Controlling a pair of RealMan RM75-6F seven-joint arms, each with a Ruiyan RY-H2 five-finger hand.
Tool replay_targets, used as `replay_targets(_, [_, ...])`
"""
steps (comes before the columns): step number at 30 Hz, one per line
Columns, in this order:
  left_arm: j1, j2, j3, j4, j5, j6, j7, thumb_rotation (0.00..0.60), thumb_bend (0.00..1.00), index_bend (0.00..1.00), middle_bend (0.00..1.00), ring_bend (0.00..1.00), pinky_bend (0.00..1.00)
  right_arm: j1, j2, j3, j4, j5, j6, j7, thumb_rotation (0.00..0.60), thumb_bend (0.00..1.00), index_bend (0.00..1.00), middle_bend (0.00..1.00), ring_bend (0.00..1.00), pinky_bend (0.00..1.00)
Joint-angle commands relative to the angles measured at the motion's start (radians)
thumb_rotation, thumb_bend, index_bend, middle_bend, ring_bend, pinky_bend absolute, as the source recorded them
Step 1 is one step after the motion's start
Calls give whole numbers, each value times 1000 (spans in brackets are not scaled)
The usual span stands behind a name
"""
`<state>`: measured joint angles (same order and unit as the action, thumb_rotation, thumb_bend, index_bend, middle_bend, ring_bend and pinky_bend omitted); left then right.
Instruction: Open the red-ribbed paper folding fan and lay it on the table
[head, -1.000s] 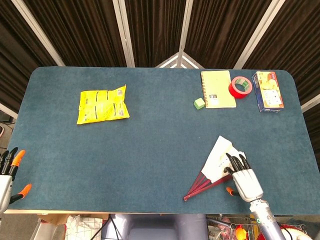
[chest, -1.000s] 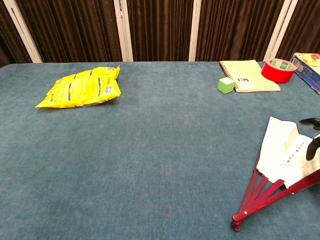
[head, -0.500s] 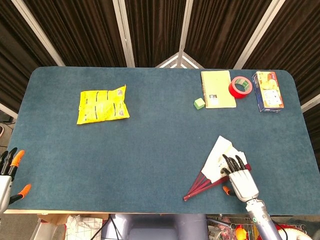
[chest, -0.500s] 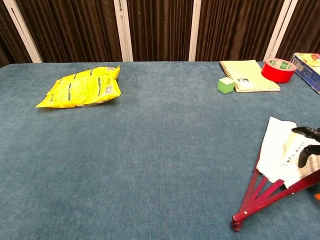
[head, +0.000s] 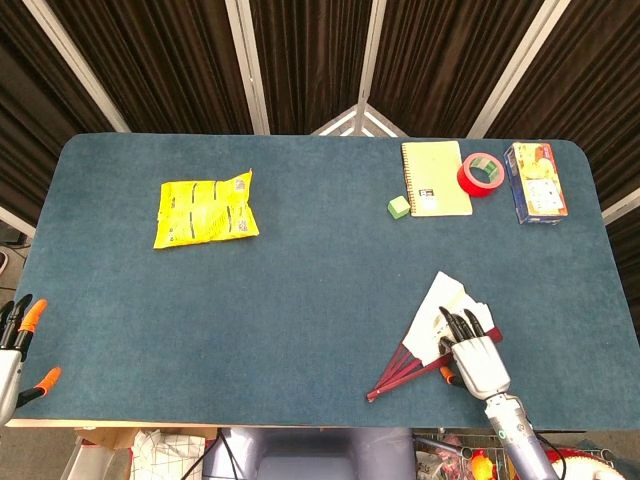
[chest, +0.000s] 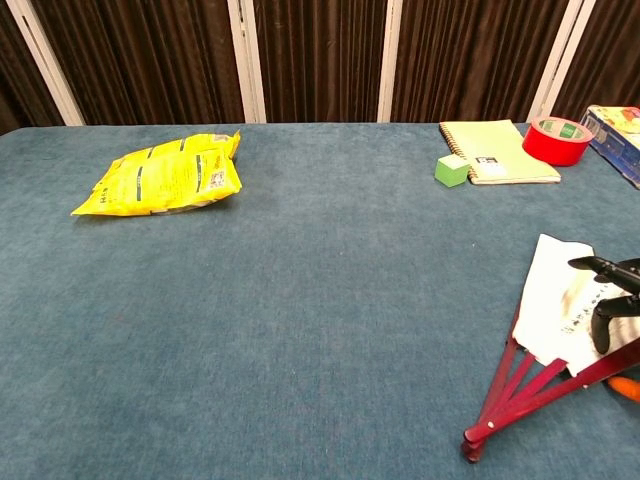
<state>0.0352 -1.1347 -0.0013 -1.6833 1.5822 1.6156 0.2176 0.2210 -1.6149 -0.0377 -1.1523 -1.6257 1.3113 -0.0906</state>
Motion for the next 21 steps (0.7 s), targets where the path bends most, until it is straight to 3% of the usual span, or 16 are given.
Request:
replay_targets(1, [0, -1, 0, 0, 0, -1, 1, 600, 280, 71, 0, 0, 0, 8, -10, 2, 14, 3, -13, 9, 600, 306, 488, 72, 146, 87])
replay_targets(13, [0, -5, 0, 0, 1, 0, 10, 600, 281, 71, 0, 0, 0, 30, -38, 9, 48, 8, -29, 41, 600, 331, 502, 76, 153, 96])
replay_targets(21, [0, -5, 3, -1, 6, 0, 14, 600, 281, 72, 0, 0, 0, 31, -20, 21, 32, -3, 17, 73, 600, 339, 519, 80, 157, 100])
